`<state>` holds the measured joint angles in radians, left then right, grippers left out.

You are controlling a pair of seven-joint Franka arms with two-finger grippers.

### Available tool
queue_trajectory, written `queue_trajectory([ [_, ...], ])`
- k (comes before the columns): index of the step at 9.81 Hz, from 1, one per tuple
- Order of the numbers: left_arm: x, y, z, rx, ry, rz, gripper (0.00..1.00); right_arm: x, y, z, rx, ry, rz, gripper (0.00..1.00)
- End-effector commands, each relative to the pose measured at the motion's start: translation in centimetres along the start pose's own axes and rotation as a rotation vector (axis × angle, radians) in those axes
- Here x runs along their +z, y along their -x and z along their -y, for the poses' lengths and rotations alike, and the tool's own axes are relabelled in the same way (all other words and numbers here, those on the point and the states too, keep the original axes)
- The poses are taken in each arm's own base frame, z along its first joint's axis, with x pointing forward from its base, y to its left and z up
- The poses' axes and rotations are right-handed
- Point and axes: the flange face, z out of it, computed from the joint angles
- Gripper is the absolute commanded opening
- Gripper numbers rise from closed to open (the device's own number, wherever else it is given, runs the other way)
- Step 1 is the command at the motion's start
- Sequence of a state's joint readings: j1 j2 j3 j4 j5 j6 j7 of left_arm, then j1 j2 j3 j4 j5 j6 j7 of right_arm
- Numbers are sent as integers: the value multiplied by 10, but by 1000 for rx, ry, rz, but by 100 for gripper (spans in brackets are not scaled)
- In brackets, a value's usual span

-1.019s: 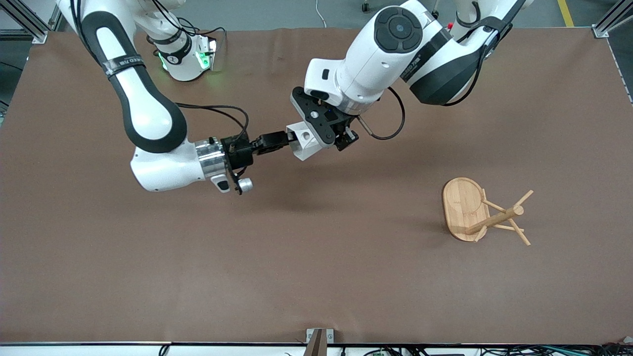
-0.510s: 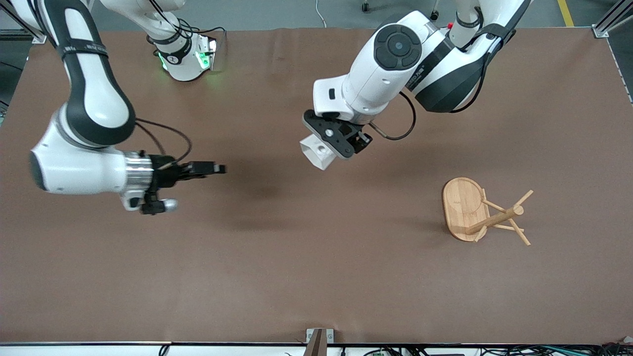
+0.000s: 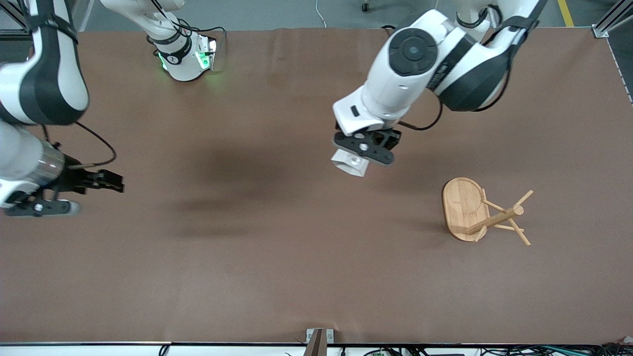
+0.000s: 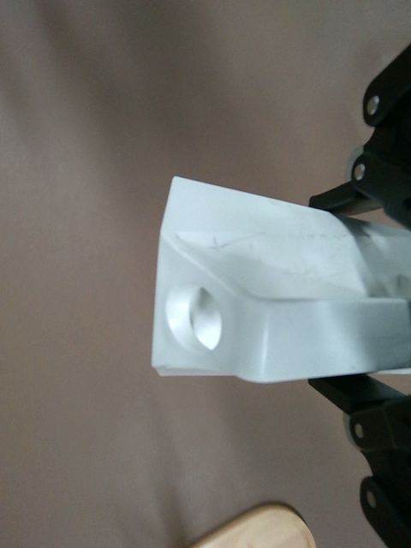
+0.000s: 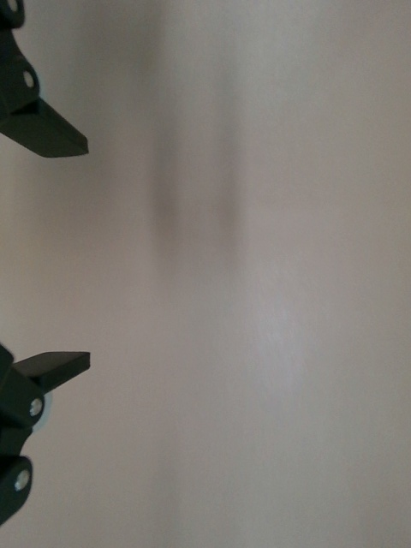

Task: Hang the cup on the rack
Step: 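Open the right gripper and withdraw it while the left gripper carries the cup, then move the cup with the left gripper onto a peg of the wooden rack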

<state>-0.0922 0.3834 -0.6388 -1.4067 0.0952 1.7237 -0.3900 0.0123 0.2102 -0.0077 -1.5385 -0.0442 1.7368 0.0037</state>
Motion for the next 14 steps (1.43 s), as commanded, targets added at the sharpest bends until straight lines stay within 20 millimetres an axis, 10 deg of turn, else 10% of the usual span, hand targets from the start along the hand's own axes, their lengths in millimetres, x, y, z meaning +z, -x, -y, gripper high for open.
queue_trajectory([
  [1, -2, 1, 50, -132, -49, -4, 0, -65, 35, -22, 136, 28, -37, 100],
  [4, 1, -6, 81, -192, -122, -27, 0, -116, 88, -50, 196, -26, 3, 100],
  [7, -1, -7, 110, -259, -114, -40, 0, -139, 89, -55, 198, -20, -32, 100],
  [14, 68, 35, 163, -233, -115, -56, 0, -139, 89, -53, 171, -22, -31, 100],
])
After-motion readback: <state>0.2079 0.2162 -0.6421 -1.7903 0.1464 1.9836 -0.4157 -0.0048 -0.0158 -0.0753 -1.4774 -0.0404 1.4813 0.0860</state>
